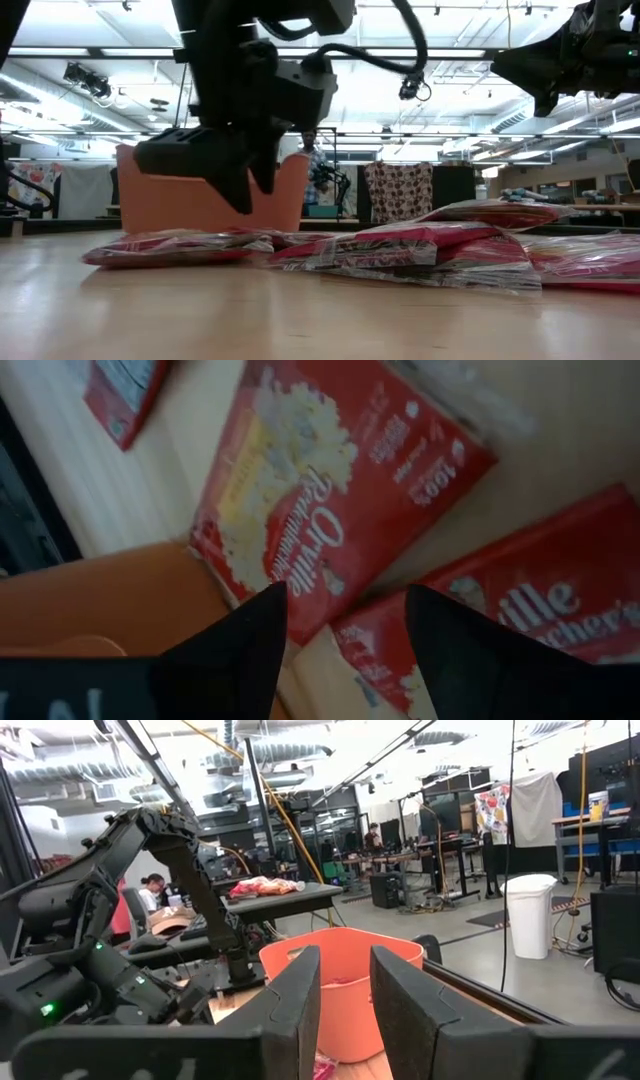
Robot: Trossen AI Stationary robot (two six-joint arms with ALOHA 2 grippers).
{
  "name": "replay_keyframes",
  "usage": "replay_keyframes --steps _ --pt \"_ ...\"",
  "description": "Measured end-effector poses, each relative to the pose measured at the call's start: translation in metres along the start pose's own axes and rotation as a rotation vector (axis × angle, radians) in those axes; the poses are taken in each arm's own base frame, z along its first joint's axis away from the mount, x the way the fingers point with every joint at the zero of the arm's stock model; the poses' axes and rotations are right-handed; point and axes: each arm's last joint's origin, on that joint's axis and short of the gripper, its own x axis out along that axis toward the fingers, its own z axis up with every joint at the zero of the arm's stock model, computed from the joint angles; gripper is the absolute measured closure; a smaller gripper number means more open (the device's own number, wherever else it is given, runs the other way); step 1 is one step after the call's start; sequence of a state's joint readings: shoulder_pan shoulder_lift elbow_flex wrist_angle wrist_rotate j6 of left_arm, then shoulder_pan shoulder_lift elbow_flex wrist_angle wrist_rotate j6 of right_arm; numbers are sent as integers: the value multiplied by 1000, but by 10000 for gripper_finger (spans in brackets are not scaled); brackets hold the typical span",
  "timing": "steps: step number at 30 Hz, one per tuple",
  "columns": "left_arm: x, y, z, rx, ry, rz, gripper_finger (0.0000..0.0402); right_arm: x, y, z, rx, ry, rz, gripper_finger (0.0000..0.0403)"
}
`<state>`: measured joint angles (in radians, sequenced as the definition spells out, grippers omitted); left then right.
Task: Sort popcorn bags into baskets
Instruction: Put the red popcorn bag into the orange container
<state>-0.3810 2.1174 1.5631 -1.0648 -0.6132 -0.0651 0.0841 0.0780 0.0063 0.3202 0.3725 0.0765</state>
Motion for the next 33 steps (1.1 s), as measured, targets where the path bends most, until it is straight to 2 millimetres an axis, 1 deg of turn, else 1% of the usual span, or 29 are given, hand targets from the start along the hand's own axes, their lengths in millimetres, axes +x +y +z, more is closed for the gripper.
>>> replay_keyframes --steps 5,9,16,19,24,28,31,33 --pt "4 6 4 -21 -26 -2 194 0 0 0 0 0 0 307" --pt "9 10 5 11 -24 -14 194 0 0 0 0 0 0 307" --pt "16 6 7 92 -18 -76 195 0 0 0 0 0 0 307" --pt "17 7 8 101 -18 -76 203 0 0 0 0 0 0 307" --pt "20 11 6 102 6 -89 231 0 0 0 0 0 0 307" --pt "30 7 6 136 38 -113 248 0 0 0 0 0 0 307" --pt "34 1 7 166 48 -103 249 0 0 0 0 0 0 307" --pt "37 -3 7 189 62 -64 245 0 0 0 -1 0 0 307"
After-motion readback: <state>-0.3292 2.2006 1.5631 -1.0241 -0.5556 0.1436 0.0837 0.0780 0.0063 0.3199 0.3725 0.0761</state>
